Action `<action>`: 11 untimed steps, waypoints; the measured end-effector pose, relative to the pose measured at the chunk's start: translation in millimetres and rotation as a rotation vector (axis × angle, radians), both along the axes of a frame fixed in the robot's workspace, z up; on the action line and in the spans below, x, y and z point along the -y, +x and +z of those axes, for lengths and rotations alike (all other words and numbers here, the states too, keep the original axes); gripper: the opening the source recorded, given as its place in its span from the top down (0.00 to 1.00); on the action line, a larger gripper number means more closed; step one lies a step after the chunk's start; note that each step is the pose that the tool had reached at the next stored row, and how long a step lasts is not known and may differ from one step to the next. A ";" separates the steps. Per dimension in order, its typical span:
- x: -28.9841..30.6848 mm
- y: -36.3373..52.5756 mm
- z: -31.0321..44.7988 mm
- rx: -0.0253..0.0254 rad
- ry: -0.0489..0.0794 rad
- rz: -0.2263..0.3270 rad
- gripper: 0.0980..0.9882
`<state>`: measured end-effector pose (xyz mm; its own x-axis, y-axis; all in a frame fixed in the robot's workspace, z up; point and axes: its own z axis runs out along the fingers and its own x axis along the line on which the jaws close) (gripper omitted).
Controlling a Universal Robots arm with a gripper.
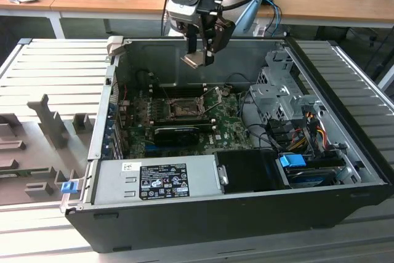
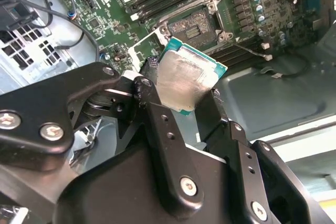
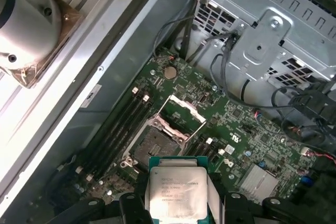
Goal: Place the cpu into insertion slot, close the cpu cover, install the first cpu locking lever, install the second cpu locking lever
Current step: 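Place the cpu into insertion slot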
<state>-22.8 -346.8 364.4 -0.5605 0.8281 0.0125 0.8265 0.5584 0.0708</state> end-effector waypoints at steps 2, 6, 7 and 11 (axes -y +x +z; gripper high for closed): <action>0.0 0.0 -2.3 -0.0001 0.000 -0.002 0.52; 0.0 0.0 -5.1 0.0000 0.000 -0.003 0.52; 0.0 0.0 -5.8 -0.0001 0.000 -0.003 0.52; 0.0 -0.1 -6.3 0.0000 0.000 -0.038 0.52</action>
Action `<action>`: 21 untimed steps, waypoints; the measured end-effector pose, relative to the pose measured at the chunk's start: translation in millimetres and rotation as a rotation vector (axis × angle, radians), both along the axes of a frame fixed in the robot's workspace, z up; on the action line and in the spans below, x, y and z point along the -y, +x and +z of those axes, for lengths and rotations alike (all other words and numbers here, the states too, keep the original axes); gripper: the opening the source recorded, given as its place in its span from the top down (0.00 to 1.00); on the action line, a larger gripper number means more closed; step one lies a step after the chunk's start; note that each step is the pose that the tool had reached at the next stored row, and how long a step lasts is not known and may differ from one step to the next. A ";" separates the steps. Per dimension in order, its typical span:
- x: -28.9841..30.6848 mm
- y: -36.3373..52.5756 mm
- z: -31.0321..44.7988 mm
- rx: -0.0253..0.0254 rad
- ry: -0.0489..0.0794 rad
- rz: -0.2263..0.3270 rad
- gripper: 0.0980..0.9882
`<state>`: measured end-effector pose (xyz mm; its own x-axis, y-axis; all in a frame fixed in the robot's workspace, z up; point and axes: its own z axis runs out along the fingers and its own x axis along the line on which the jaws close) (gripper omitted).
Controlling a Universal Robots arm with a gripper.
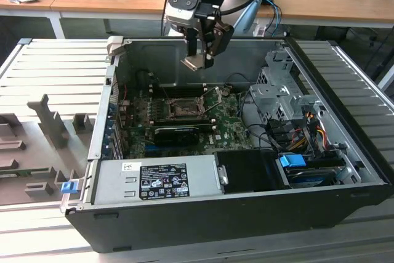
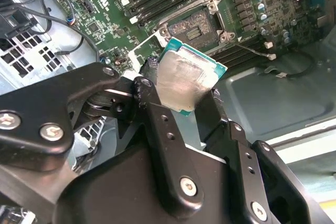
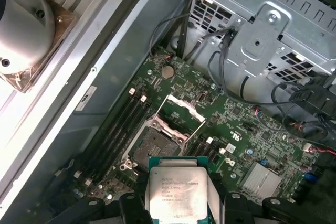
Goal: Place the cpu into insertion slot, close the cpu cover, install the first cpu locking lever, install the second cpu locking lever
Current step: 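Place the cpu into insertion slot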
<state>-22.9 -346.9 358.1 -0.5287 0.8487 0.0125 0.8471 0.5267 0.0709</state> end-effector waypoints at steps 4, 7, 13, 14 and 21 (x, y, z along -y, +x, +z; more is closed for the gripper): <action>0.0 0.0 -0.3 -0.0001 0.000 -0.056 0.52; 0.0 0.0 -0.6 -0.0001 -0.001 -0.088 0.52; 0.0 0.0 -1.1 -0.0001 -0.001 -0.139 0.52; 0.0 0.0 -1.1 -0.0001 -0.001 -0.145 0.52; 0.0 0.0 -1.5 -0.0001 -0.001 -0.192 0.52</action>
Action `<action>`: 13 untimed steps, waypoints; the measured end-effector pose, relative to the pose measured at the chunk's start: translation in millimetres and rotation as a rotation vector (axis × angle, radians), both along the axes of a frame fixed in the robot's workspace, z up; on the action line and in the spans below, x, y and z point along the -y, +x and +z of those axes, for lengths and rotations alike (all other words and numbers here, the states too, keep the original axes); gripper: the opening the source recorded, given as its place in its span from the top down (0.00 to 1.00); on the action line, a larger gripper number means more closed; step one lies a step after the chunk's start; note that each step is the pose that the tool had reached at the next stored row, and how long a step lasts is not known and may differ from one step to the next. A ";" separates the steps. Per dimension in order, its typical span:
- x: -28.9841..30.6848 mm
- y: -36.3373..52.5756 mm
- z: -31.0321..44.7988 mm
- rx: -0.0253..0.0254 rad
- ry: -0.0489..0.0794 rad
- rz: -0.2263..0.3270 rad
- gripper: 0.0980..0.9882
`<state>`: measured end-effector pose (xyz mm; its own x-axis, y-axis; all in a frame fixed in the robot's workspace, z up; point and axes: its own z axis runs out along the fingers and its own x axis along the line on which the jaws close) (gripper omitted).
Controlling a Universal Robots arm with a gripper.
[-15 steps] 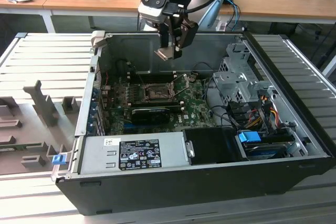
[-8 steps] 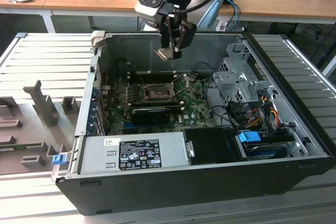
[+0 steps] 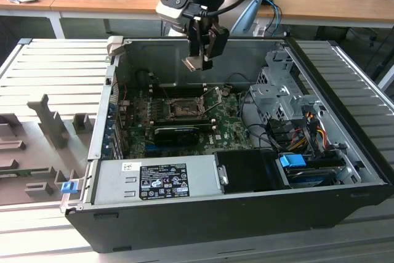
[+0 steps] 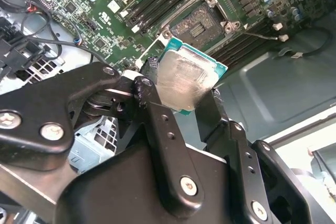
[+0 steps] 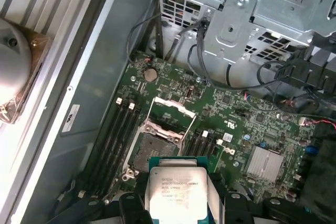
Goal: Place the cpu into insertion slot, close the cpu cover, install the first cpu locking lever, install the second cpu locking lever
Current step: 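Place the cpu into insertion slot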
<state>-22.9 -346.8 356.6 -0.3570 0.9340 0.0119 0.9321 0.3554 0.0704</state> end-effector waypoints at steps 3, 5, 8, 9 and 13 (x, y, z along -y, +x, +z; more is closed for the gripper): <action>0.0 0.0 -0.2 0.0000 0.000 -0.036 0.52; 0.0 0.0 -0.3 0.0000 0.000 -0.048 0.52; 0.0 0.0 -0.4 0.0000 0.000 -0.067 0.52; 0.0 0.0 -0.5 0.0000 0.000 -0.073 0.52; 0.0 0.0 -0.6 0.0000 0.000 -0.096 0.52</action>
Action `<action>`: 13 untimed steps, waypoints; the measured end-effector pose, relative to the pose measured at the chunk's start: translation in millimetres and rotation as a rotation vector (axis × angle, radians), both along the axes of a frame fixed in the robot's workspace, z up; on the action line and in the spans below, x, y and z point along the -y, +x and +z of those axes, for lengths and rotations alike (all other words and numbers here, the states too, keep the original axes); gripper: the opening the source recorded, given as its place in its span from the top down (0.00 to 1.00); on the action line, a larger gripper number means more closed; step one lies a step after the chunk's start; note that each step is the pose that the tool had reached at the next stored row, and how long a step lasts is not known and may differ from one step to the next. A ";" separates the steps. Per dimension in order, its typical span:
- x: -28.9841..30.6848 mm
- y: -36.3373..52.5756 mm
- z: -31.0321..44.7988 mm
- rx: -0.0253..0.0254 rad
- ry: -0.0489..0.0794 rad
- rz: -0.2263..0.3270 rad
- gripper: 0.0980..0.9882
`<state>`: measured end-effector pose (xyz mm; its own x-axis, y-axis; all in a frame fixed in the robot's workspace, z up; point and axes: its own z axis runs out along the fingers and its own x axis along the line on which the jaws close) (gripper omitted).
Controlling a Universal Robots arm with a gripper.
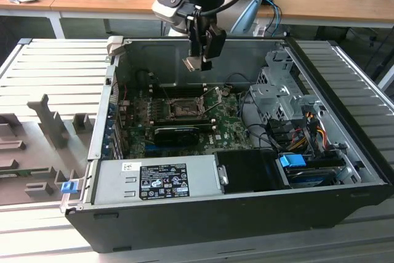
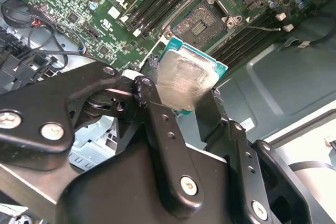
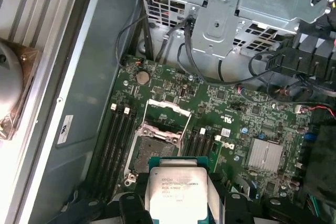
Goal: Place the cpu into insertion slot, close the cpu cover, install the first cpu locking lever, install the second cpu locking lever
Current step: 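Place the cpu into insertion slot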
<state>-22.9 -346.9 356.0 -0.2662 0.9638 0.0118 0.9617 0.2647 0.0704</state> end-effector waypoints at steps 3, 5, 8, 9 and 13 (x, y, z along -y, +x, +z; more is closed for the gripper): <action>0.0 0.0 -0.2 0.0001 0.000 -0.019 0.52; 0.0 0.0 -0.6 0.0000 0.000 -0.051 0.52; 0.0 0.0 -1.2 0.0000 0.000 -0.087 0.52; 0.0 0.0 -1.5 0.0000 0.000 -0.094 0.52; 0.0 0.0 -3.7 0.0000 0.000 -0.110 0.52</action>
